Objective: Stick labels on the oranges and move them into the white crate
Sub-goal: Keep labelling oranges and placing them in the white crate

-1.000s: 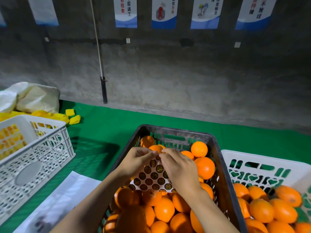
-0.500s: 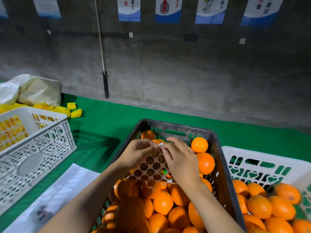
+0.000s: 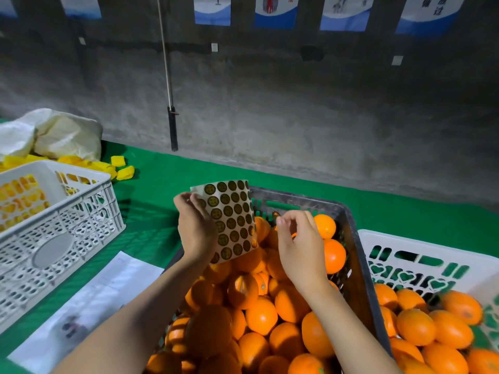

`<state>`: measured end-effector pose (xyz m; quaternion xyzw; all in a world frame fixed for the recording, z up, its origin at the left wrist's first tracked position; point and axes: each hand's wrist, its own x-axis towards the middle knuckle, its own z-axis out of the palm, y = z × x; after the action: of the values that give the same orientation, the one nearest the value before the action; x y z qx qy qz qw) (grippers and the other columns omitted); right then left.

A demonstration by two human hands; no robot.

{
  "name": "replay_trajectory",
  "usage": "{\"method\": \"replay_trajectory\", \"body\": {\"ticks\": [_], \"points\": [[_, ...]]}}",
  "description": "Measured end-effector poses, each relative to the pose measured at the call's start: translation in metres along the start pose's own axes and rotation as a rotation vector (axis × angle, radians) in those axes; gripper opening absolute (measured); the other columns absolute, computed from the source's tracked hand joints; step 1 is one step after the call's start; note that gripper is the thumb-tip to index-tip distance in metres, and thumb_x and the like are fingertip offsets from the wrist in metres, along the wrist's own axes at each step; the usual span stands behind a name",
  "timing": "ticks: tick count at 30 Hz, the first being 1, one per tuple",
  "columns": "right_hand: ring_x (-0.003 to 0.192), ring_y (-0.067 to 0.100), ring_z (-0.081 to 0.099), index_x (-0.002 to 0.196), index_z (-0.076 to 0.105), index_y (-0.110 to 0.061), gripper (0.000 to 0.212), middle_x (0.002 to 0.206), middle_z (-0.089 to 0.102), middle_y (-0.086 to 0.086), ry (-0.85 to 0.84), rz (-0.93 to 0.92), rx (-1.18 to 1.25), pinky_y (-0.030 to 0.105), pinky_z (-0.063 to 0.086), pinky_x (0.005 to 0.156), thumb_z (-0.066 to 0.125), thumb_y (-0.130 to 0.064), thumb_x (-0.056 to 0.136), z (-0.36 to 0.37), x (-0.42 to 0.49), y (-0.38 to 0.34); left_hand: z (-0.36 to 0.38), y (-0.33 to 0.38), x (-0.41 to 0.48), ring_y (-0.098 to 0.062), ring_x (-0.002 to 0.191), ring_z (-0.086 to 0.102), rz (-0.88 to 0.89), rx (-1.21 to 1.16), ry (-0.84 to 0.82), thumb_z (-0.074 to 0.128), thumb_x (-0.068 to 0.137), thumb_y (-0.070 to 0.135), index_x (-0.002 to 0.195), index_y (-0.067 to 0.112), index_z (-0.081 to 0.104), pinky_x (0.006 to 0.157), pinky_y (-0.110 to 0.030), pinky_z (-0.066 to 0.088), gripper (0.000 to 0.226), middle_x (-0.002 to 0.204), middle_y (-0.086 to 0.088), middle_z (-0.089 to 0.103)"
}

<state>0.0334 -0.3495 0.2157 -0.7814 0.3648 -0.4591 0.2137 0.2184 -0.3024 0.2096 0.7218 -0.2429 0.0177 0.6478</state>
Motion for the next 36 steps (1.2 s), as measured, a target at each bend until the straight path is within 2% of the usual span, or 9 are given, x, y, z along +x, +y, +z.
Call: {"method": "replay_trajectory", "body": {"ticks": [4, 7, 11, 16, 18, 21, 26, 30, 36], "points": [[0.08, 0.022, 0.053, 0.089, 0.052, -0.008, 0.024, 0.087, 0.057, 0.007, -0.77, 0.477, 0.022, 0.026, 0.043, 0.064, 0.051, -0.027, 0.103, -0.005, 0.0, 0.014, 0.001, 0.002, 0.001, 0.004, 0.067, 0.048, 0.007, -0.018, 0.007, 0.027, 0.107, 0.036, 0.104, 0.023, 0.036, 0.054, -0.021, 0.033, 0.016, 0.083, 0.014, 0.048], [0.082, 0.025, 0.043, 0.096, 0.06, 0.004, 0.026, 0.089, 0.048, 0.012, -1.047, 0.541, -0.074, 0.033, 0.04, 0.063, 0.058, -0.022, 0.099, -0.003, -0.005, 0.011, 0.002, 0.002, 0.001, -0.007, 0.068, 0.048, 0.016, -0.011, 0.004, 0.028, 0.107, 0.034, 0.105, 0.02, 0.038, 0.061, -0.03, 0.035, 0.018, 0.087, 0.007, 0.05], [0.094, 0.028, 0.057, 0.095, 0.067, -0.022, 0.005, 0.104, 0.061, 0.015, -1.056, 0.531, -0.049, 0.051, 0.051, 0.093, 0.063, -0.025, 0.096, 0.006, -0.008, 0.005, 0.003, -0.001, 0.001, -0.018, 0.078, 0.051, 0.025, -0.001, -0.012, 0.029, 0.107, 0.034, 0.112, 0.014, 0.042, 0.07, -0.032, 0.04, 0.024, 0.093, 0.002, 0.052], [0.082, 0.016, 0.057, 0.096, 0.069, -0.025, 0.005, 0.089, 0.062, -0.004, -0.993, 0.538, -0.01, 0.026, 0.049, 0.066, 0.068, -0.03, 0.094, 0.023, -0.014, 0.008, 0.004, -0.003, 0.002, -0.017, 0.079, 0.052, 0.039, 0.007, -0.04, 0.029, 0.107, 0.033, 0.111, 0.017, 0.041, 0.071, -0.033, 0.04, 0.021, 0.095, 0.003, 0.053], [0.092, 0.024, 0.064, 0.107, 0.071, -0.021, 0.013, 0.097, 0.068, 0.002, -0.961, 0.56, -0.018, 0.035, 0.054, 0.077, 0.067, -0.026, 0.095, 0.029, -0.018, 0.009, 0.005, -0.004, 0.001, -0.016, 0.078, 0.05, 0.05, 0.029, -0.052, 0.029, 0.107, 0.032, 0.114, 0.014, 0.042, 0.07, -0.031, 0.038, 0.024, 0.094, 0.004, 0.052], [0.082, 0.025, 0.062, 0.119, 0.069, -0.02, 0.023, 0.103, 0.071, 0.009, -0.953, 0.57, -0.028, 0.033, 0.051, 0.071, 0.062, -0.023, 0.097, 0.036, -0.021, 0.01, 0.007, -0.004, -0.002, -0.016, 0.076, 0.05, 0.078, 0.06, -0.067, 0.03, 0.107, 0.032, 0.116, 0.012, 0.042, 0.068, -0.031, 0.039, 0.025, 0.094, 0.004, 0.051], [0.114, 0.03, 0.061, 0.115, 0.068, -0.022, 0.021, 0.115, 0.069, 0.009, -0.948, 0.629, -0.019, 0.047, 0.05, 0.102, 0.062, -0.019, 0.095, 0.037, -0.018, 0.014, 0.008, -0.004, -0.003, -0.015, 0.074, 0.049, 0.078, 0.068, -0.072, 0.03, 0.107, 0.032, 0.117, 0.012, 0.043, 0.068, -0.03, 0.037, 0.026, 0.094, 0.005, 0.051], [0.1, 0.017, 0.06, 0.12, 0.066, -0.021, 0.028, 0.115, 0.066, 0.005, -0.948, 0.635, -0.036, 0.033, 0.055, 0.086, 0.065, -0.024, 0.093, 0.036, -0.017, 0.018, 0.01, -0.004, -0.003, -0.014, 0.075, 0.05, 0.081, 0.071, -0.078, 0.03, 0.107, 0.032, 0.118, 0.012, 0.043, 0.069, -0.03, 0.038, 0.026, 0.094, 0.005, 0.052], [0.074, 0.008, 0.053, 0.104, 0.073, -0.023, 0.012, 0.096, 0.065, 0.0, -0.902, 0.54, -0.058, 0.017, 0.042, 0.055, 0.068, -0.027, 0.094, 0.044, -0.02, 0.023, 0.01, -0.004, -0.003, -0.02, 0.074, 0.054, 0.085, 0.077, -0.086, 0.031, 0.106, 0.032, 0.114, 0.014, 0.042, 0.068, -0.035, 0.044, 0.022, 0.091, 0.002, 0.054]]}}
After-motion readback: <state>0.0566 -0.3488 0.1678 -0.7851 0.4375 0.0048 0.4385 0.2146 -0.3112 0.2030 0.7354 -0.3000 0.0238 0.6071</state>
